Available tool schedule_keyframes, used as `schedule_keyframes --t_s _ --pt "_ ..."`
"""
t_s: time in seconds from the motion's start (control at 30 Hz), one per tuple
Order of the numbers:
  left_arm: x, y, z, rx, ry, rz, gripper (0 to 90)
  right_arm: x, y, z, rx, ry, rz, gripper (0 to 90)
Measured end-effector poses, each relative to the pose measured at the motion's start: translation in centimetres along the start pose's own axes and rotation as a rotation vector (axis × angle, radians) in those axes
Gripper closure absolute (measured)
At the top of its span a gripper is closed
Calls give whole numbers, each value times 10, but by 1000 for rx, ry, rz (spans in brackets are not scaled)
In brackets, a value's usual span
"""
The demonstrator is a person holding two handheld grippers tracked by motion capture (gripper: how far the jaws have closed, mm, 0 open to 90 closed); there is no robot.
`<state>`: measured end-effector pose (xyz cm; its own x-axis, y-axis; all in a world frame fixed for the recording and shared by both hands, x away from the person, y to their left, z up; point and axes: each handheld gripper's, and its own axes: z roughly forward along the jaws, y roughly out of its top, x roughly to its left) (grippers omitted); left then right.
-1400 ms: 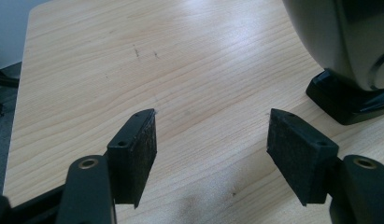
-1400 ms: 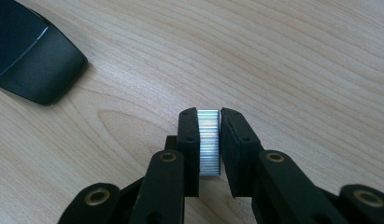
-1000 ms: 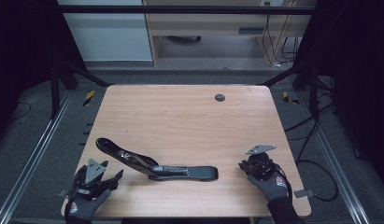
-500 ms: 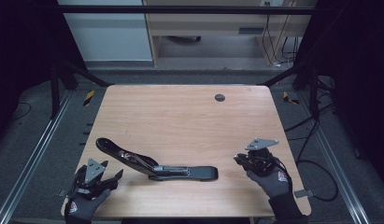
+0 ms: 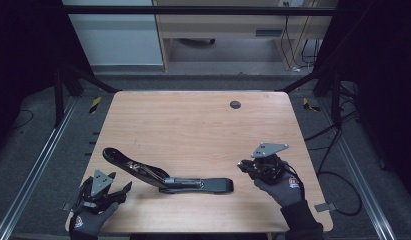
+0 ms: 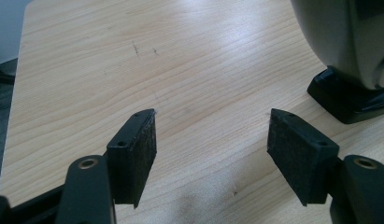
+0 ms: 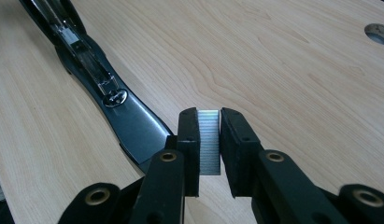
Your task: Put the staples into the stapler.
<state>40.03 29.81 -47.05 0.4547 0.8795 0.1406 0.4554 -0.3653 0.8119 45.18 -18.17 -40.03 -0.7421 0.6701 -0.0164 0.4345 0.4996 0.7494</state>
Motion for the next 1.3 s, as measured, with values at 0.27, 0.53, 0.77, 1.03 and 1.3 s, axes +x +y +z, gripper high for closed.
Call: schedule_keyframes --t_s 0.27,0.53,0.77,1.03,1.3 --pt "0 0 1 7 4 -6 326 3 14 4 -11 39 -45 786" --pt "2 -1 2 11 0 -21 326 6 30 10 -16 78 -85 786" --pt "5 -2 2 9 6 -30 328 10 41 17 -14 114 -115 786" --pt "5 -2 2 9 2 -29 329 16 57 29 -1 163 -165 786" --pt "5 -1 2 9 -1 -29 329 21 70 38 0 212 -192 786"
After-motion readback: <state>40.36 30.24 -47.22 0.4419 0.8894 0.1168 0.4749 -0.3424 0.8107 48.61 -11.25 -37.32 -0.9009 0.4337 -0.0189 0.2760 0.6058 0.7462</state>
